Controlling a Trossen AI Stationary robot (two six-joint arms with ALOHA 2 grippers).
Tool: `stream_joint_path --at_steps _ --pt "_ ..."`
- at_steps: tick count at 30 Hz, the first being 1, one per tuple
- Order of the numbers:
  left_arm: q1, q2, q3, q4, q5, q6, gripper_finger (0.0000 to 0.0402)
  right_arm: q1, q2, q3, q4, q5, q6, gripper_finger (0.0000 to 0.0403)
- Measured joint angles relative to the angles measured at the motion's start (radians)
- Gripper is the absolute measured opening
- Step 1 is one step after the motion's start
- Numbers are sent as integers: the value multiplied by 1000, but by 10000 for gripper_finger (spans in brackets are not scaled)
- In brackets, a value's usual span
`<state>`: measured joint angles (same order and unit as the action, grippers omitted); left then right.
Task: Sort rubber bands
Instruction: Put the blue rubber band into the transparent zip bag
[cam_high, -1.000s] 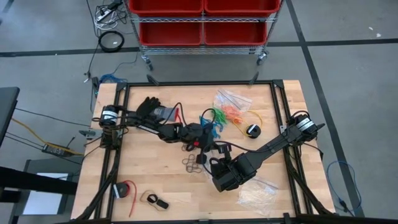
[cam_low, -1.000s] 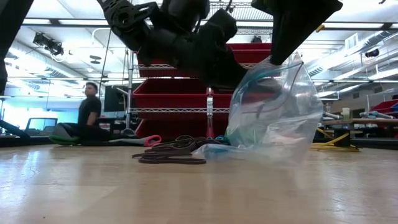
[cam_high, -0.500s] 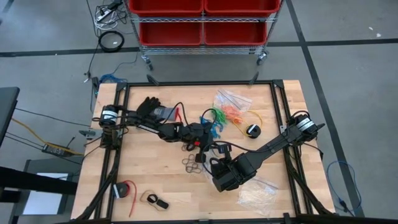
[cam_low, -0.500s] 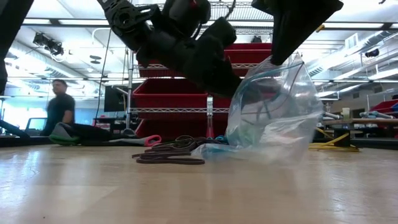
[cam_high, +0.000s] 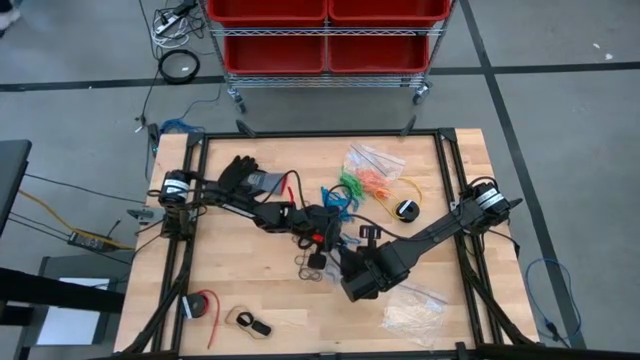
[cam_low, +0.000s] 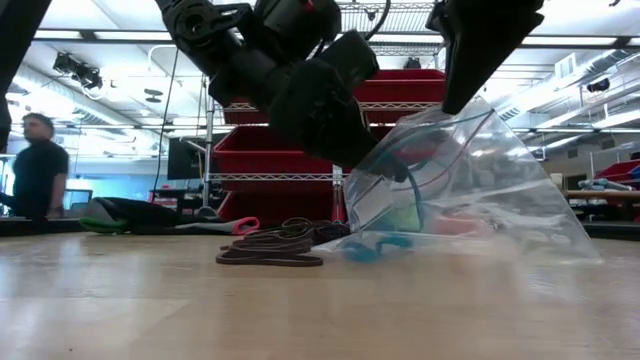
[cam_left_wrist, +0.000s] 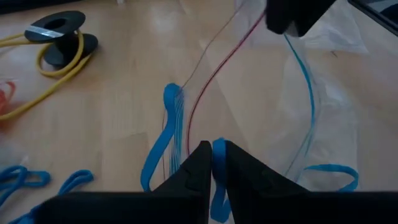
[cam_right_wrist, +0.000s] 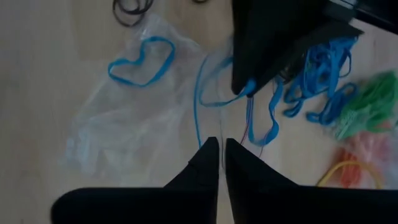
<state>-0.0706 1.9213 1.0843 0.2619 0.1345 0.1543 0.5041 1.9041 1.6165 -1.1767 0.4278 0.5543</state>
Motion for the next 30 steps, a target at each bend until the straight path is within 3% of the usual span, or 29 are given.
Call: stream_joint_path --at_steps 14,30 --pt "-36 -1 0 -8 -12 1 49 -2 0 0 9 26 194 133" --pt "-84 -1 0 -61 -106 51 49 -3 0 0 -69 72 327 142"
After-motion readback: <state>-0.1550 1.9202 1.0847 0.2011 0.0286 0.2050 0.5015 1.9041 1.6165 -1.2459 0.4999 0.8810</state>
